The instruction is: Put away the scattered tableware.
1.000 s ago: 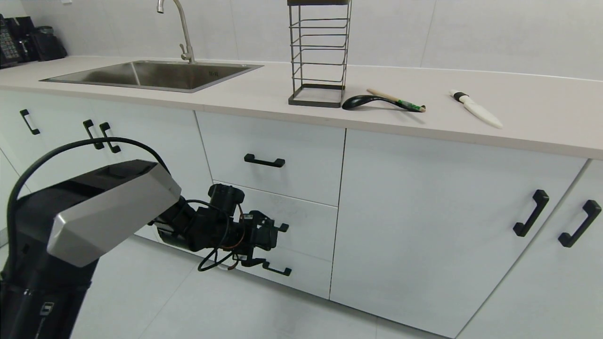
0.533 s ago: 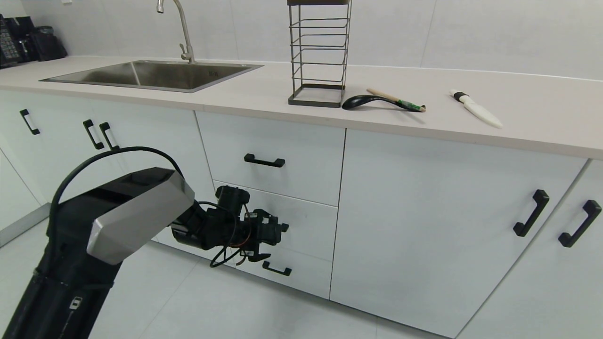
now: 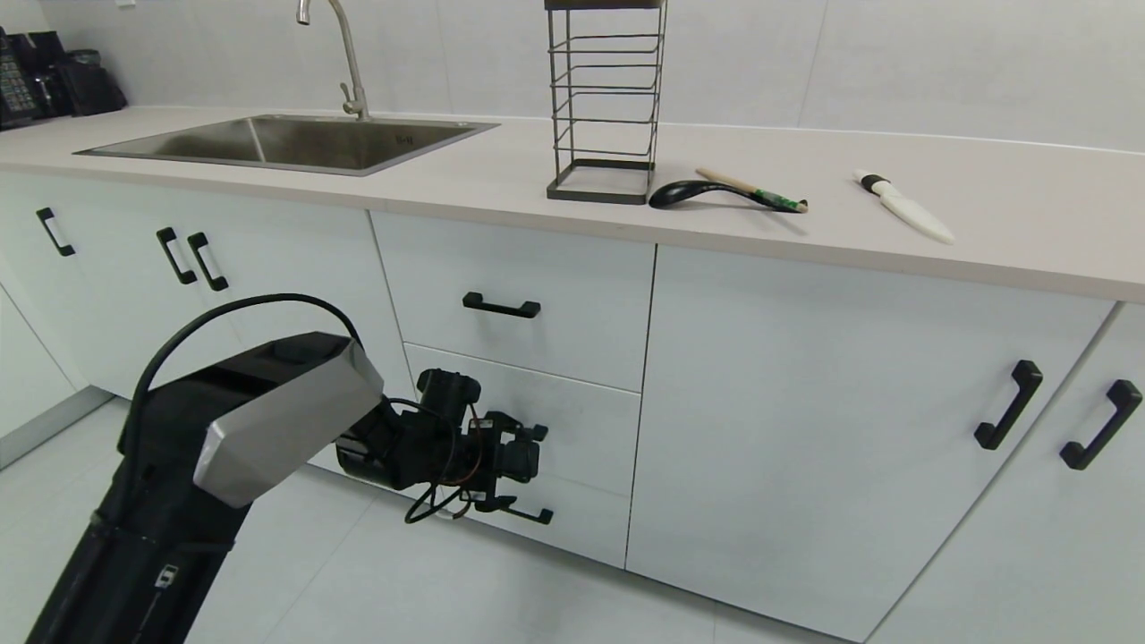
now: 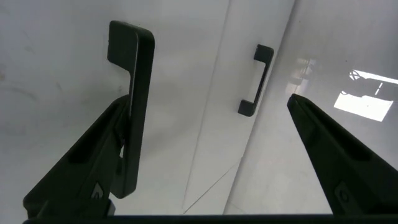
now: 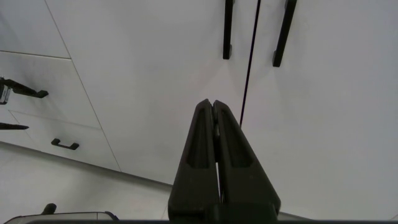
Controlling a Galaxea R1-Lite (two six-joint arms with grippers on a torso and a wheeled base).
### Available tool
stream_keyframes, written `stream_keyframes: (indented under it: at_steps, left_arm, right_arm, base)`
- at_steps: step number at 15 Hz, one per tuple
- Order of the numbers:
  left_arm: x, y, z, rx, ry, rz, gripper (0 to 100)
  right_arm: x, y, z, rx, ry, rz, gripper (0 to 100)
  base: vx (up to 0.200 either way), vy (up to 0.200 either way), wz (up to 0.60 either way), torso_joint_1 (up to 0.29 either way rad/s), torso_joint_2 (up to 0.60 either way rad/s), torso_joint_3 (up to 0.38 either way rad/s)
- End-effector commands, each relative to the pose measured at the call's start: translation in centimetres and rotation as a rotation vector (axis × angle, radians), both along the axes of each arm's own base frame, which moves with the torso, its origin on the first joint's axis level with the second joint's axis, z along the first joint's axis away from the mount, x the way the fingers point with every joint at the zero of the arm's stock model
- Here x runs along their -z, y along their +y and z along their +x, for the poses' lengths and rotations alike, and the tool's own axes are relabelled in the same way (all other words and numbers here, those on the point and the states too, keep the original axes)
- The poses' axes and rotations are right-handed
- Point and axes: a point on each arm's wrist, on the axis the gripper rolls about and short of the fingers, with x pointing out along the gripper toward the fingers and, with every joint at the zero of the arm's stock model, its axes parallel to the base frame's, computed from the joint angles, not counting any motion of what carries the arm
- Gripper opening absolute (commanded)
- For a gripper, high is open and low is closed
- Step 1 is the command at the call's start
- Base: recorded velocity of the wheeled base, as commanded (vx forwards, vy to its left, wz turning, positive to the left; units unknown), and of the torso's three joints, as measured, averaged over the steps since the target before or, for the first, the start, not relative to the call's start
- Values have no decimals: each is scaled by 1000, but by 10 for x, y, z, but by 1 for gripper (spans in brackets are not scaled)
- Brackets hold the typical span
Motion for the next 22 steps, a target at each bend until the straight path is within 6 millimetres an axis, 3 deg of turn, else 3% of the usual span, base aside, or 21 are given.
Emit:
stream_keyframes:
  at_steps: [1, 7, 9, 12, 14, 16, 18, 22]
  left_arm:
    - [0, 5, -10, -2, 41, 14, 100]
    - [-16, 9, -24, -5, 45, 18, 100]
    - [-46, 19, -51, -16, 53, 11, 100]
    - [-118, 33, -102, -5, -46, -22, 100]
    - [-141, 33, -118, 0, -88, -51, 100]
    - [-155, 23, -118, -19, -103, -113, 100]
    - [-154, 13, -105, -22, -109, -142, 100]
    - [-122, 0, -69, -31, -80, -130, 100]
  right_arm:
    - [0, 0, 0, 0, 3, 0, 0]
    - [0, 0, 0, 0, 1, 0, 0]
    - [0, 0, 0, 0, 1, 0, 0]
    - [0, 0, 0, 0, 3, 0, 0]
    - [0, 0, 0, 0, 1, 0, 0]
    - [0, 0, 0, 0, 1, 0, 0]
    - [0, 0, 0, 0, 3, 0, 0]
    - [0, 0, 0, 0, 1, 0, 0]
  base:
    - [0, 0, 0, 0, 0, 0]
    - [0, 0, 0, 0, 0, 0]
    - [0, 0, 0, 0, 0, 0]
    - [0, 0, 0, 0, 0, 0]
    - [0, 0, 0, 0, 0, 0]
    - [0, 0, 0, 0, 0, 0]
    - [0, 0, 0, 0, 0, 0]
    - [0, 0, 0, 0, 0, 0]
